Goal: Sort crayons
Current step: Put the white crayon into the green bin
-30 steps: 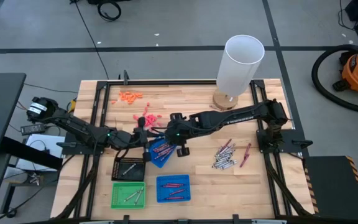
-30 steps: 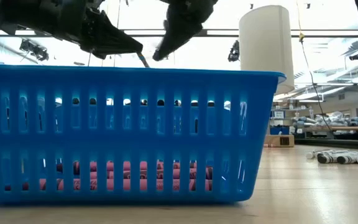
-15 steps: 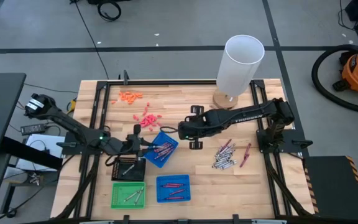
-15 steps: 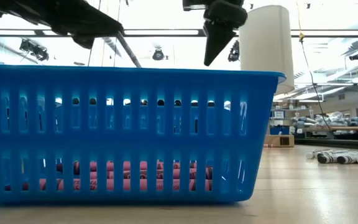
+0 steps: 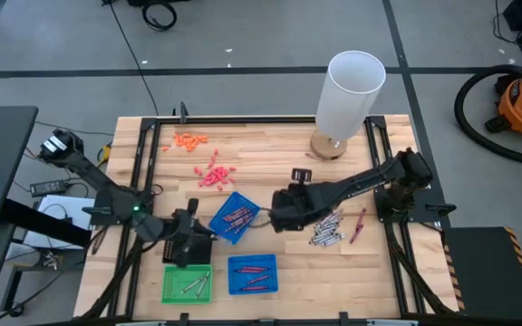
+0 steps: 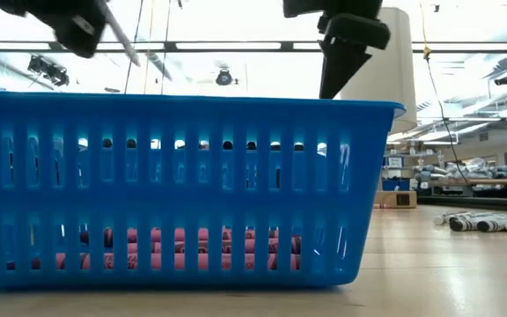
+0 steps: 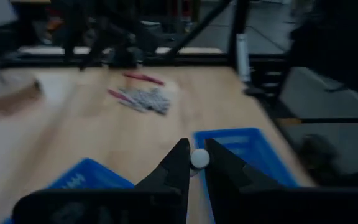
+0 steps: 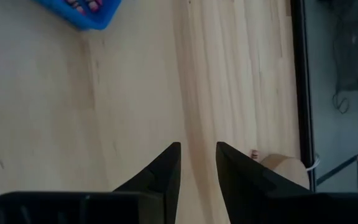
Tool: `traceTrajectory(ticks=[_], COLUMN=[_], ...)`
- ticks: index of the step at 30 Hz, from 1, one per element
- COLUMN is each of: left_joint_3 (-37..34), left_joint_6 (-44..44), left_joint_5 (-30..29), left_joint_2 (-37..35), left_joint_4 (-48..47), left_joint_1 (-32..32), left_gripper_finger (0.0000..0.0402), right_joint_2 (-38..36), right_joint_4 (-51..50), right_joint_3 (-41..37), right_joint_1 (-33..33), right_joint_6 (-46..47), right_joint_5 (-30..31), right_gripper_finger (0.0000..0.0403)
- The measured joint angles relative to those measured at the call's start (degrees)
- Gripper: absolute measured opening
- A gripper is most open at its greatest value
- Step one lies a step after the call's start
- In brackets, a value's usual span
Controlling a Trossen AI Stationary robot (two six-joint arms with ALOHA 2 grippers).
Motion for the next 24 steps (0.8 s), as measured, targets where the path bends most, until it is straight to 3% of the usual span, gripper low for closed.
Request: traceTrajectory(ticks=[5,10,15,19,24], left_joint_3=[3.4,6.3,6.9,7.9,9.8], left_joint_6=[-11.5,-33.5,-51.9,-60.9,-64.1], left_joint_5=[0.6,9.4,14.7,19.8,21.6], left_joint_2=[-4.0,-4.3,-1.7,1.4,5.6], left_joint_4=[-11.7,-25.3,-32.3,-34.3,-37.7], left_joint_1=[-6.0,-10.7,-14.7,-16.0,-15.6], left_gripper_finger=[0.0041,0.0041,0.0041,0.0041,0.0041], right_joint_2=[0.0,0.0,0.0,0.0,0.0], right_joint_4=[0.1,0.8,1.8,2.6,4.7], right_joint_3=[-1.6,-1.6,-1.6,-1.6,-1.6], right_joint_1=[4.1,6.7,7.5,7.4,7.4], right_joint_6=[3.6,4.4,4.0,4.0,3.5], right_joint_5=[4.4,8.3,9.2,9.2,9.2], right_gripper_finger=[0.011,0.011,0.011,0.011,0.011])
